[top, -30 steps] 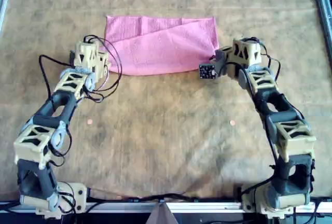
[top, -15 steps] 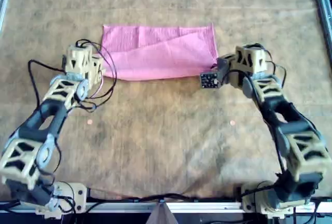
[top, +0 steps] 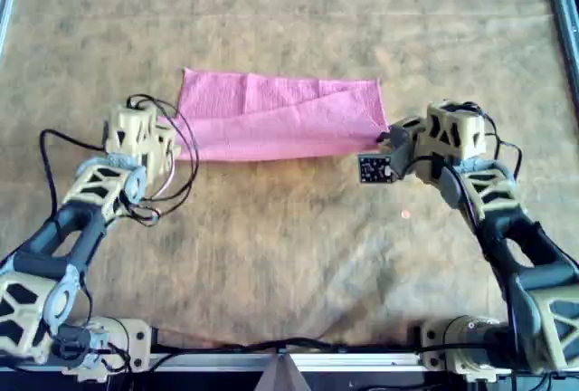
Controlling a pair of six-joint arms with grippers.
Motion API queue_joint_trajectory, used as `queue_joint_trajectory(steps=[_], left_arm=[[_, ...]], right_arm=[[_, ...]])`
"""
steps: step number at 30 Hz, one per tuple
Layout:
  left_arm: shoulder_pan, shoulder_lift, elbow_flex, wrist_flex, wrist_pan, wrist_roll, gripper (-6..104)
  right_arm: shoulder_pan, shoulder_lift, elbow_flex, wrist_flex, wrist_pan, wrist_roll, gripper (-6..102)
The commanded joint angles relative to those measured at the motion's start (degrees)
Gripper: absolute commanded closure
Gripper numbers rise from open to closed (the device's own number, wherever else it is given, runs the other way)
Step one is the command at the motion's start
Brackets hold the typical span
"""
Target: Fold a cloth
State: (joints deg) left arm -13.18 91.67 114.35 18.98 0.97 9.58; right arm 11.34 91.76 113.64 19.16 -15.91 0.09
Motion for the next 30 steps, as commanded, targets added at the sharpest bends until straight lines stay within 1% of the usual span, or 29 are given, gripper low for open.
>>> queue_joint_trajectory(steps=[1, 3, 5, 12, 15, 17, 21, 24, 27, 30], left_arm=[[-4.13, 4.57, 1.32, 0.00, 0.09, -0.26, 95], [-5.89, 4.66, 2.72, 0.00, 0.00, -0.26, 95], [-6.59, 4.66, 4.04, 0.00, 0.00, -0.26, 95], [-5.98, 4.66, 5.98, -0.09, -0.09, -0.26, 93], [-5.89, 4.75, 7.38, -0.09, -0.09, -0.26, 90], [-5.89, 5.01, 8.53, -0.09, -0.09, -0.26, 82], [-5.89, 10.11, 12.39, -0.09, -0.09, -0.26, 54], [-5.89, 17.31, 15.38, 0.00, -1.05, 0.62, 38], [-5.80, 24.79, 20.30, 0.00, -1.05, 0.70, 29], [-5.80, 32.26, 26.02, 0.00, -1.05, 0.70, 27]], right_arm=[[-0.70, 6.24, 1.23, 0.79, 0.18, -0.09, 97], [-0.79, 6.24, 3.78, 0.79, 0.44, -0.18, 97], [-0.70, 5.27, 6.33, 0.79, 0.26, -0.18, 97], [-0.70, 5.10, 8.61, -0.18, 0.18, 0.00, 96], [-0.88, 4.75, 8.96, -0.18, 0.18, -0.09, 92], [-0.97, 5.36, 10.28, -0.09, 0.18, -0.09, 86], [-1.49, 7.12, 13.27, 0.18, 0.09, -0.18, 65], [-1.67, 8.61, 15.56, 0.70, 0.09, -0.26, 50], [-1.58, 10.63, 17.75, 0.70, 0.09, -0.26, 40], [-1.76, 13.54, 20.13, 0.79, 0.18, -0.26, 35]])
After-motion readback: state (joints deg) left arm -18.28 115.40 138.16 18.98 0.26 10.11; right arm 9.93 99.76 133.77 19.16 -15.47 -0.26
